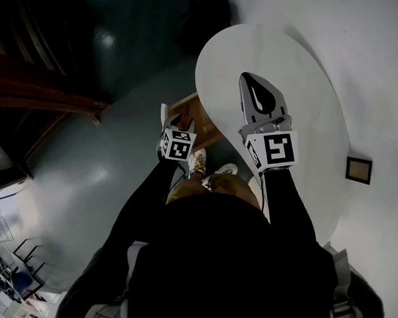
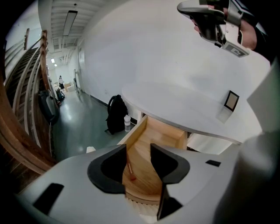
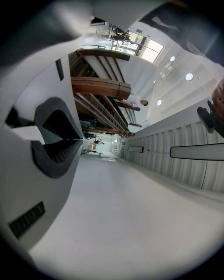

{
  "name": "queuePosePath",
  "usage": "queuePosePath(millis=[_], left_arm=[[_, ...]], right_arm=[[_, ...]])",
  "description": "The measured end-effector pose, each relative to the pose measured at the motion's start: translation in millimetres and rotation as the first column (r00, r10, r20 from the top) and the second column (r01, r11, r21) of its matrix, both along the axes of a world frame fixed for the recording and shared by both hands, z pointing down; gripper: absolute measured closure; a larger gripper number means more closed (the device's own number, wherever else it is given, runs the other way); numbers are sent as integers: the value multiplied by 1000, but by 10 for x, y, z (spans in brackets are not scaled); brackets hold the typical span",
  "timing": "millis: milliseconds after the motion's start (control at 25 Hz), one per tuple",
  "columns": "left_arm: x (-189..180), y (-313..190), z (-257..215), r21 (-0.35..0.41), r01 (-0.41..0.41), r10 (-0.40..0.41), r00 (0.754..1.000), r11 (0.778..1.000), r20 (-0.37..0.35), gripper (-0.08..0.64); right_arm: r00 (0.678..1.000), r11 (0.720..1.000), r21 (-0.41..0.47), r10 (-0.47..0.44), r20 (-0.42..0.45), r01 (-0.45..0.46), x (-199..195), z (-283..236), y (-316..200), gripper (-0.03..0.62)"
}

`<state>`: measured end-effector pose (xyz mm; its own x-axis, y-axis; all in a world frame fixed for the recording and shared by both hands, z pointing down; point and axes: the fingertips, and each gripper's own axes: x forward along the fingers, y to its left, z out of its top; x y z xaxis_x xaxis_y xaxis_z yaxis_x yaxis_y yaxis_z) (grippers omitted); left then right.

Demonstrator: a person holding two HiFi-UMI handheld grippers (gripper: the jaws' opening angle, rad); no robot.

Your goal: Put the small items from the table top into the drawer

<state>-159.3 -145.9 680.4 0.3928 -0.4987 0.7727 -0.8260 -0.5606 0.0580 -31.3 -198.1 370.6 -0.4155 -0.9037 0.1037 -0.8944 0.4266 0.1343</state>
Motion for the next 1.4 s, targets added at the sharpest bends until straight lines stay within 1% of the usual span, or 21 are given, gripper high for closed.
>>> queuePosePath(millis=[240,360,440,520,600,680,760,880,1000,1120,1200,1280,1400], left_arm=[[-8,6,13,-3,-3,3,1000,1000,0,377],[-36,-40,-39,12,-9,9,1000,1000,-8,377],[-58,-109,-187,49,-18,20,999,999,-29,378],[-85,-214,-447,117,-21,27,998,993,-54,379],[-99,-318,-744,187,-20,35,996,982,-78,379],[-92,-423,-1051,265,-29,56,994,964,-95,379],[-89,-511,-1361,338,-43,82,991,940,-103,379],[-94,-595,-1845,435,-55,116,986,899,-116,379],[-93,-621,-2293,515,-61,139,984,855,-115,379],[-64,-576,-2667,572,-62,161,979,818,-125,379],[-91,-550,-2871,598,-51,166,976,800,-138,379],[-139,-532,-3033,617,-37,165,975,786,-151,384],[-194,-539,-3193,648,-15,156,975,761,-160,483]], right_arm=[[1000,1000,-3,11,3,-11,23,9,9,565],[1000,1000,-3,19,6,-19,12,4,14,565],[1000,1000,-3,27,8,-27,6,1,27,565],[999,999,0,34,8,-34,10,-8,35,565],[999,999,8,43,12,-43,23,-30,42,565],[998,998,14,57,21,-57,33,-68,53,565],[998,998,26,60,25,-61,8,-122,59,565],[998,997,46,54,28,-56,-74,-204,59,565],[999,997,65,35,21,-37,-162,-277,48,565],[1000,997,81,17,5,-17,-209,-344,80,565],[1000,996,88,5,-1,-5,-252,-379,105,565],[1000,996,87,-8,1,8,-300,-387,139,565],[1000,997,71,-17,5,17,-336,-341,178,565]])
